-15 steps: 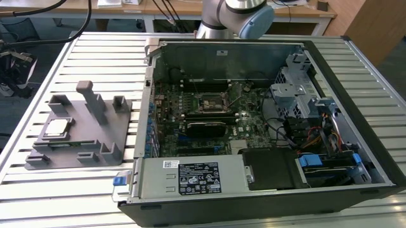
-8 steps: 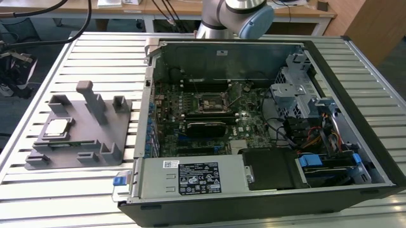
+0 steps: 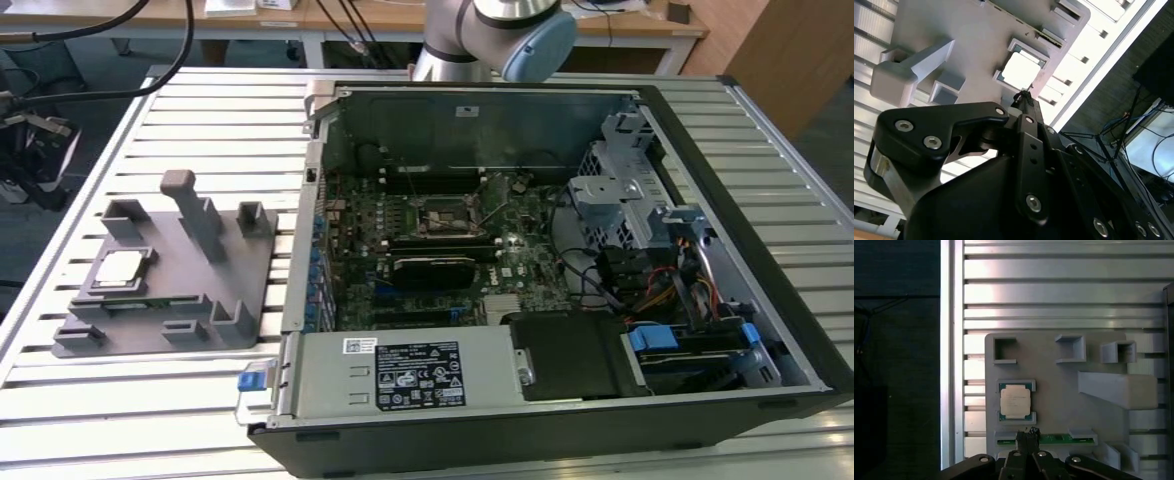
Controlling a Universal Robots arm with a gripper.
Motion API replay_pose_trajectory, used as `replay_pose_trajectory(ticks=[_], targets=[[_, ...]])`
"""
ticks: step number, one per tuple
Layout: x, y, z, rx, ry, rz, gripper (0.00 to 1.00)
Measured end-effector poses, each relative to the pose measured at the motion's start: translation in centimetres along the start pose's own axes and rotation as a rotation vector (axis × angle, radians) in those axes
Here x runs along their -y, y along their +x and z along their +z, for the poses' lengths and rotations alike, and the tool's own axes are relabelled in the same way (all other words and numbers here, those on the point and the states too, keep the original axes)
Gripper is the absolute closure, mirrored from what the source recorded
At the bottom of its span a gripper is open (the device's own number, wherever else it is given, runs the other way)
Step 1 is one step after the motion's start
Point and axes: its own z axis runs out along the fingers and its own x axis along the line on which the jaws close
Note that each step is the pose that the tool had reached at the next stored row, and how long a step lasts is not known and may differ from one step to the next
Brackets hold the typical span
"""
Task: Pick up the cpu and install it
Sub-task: 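Pick up the cpu and move it towards the insertion slot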
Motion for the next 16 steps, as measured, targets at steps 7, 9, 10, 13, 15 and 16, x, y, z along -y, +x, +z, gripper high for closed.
replay_pose_trajectory(ticks=[7, 9, 10, 13, 15, 16], targets=[[0.01, 0.00, 0.25, 0.0001, 0.0000, 0.000, 0.89], [0.01, 0.00, 0.32, -0.0002, -0.0001, 0.000, 0.89], [0.01, 0.00, 0.36, -0.0006, -0.0002, 0.000, 0.89], [0.01, 0.01, 0.54, -0.0007, -0.0007, 0.000, 0.89], [0.02, 0.00, 0.68, -0.0007, -0.0008, 0.000, 0.89], [0.02, 0.00, 0.75, -0.0007, -0.0007, 0.000, 0.89]])
